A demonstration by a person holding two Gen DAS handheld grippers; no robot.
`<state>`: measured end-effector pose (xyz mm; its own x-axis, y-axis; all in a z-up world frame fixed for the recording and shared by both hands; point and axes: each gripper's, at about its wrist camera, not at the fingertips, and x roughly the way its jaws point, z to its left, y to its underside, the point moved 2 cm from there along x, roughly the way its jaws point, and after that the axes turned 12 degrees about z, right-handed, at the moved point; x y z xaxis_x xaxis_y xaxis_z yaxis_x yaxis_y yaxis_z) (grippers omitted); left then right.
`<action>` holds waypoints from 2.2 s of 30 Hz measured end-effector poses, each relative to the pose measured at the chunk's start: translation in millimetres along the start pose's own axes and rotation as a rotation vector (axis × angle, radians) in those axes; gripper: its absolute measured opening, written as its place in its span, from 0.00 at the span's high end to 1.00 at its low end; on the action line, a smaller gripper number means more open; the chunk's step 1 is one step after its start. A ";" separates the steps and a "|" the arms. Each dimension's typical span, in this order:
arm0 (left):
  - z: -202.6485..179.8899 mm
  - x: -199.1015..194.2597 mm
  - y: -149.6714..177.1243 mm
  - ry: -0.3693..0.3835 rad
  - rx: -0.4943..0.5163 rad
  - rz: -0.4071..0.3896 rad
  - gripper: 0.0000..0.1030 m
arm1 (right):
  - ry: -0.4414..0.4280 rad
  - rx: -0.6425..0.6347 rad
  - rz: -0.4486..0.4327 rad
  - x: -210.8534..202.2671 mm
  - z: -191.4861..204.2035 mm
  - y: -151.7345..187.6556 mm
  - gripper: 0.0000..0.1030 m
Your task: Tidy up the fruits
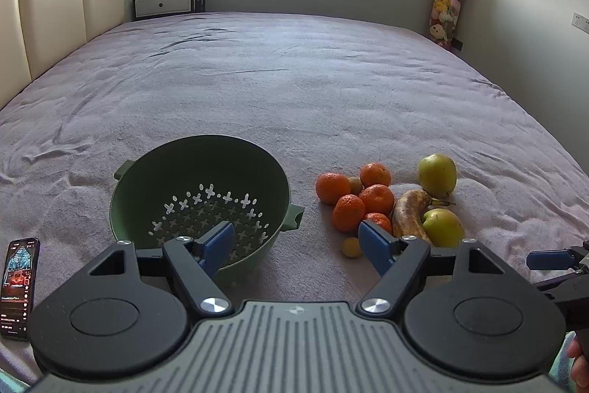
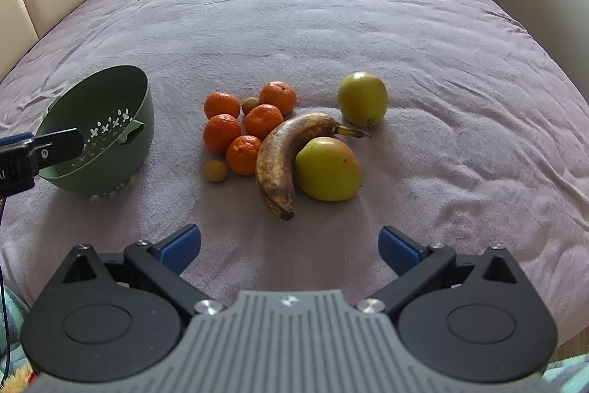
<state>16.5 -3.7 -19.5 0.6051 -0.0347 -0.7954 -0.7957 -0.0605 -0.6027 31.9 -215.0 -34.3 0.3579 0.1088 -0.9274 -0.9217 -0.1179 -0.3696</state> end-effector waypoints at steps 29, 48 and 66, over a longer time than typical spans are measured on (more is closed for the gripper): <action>1.7 1.1 2.2 -0.002 -0.006 0.020 0.12 | 0.000 0.003 0.003 0.4 -4.1 2.0 0.04; -1.4 1.7 3.2 -0.004 -0.001 0.026 0.12 | 0.003 0.006 0.018 2.4 -6.0 2.0 0.04; -4.3 2.8 3.4 0.017 0.010 0.035 0.12 | 0.000 0.006 0.029 5.7 -6.8 1.9 0.04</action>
<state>15.6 -8.3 -23.5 0.5773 -0.0535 -0.8148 -0.8165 -0.0493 -0.5753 33.2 -221.3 -40.7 0.3312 0.1053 -0.9377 -0.9325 -0.1151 -0.3423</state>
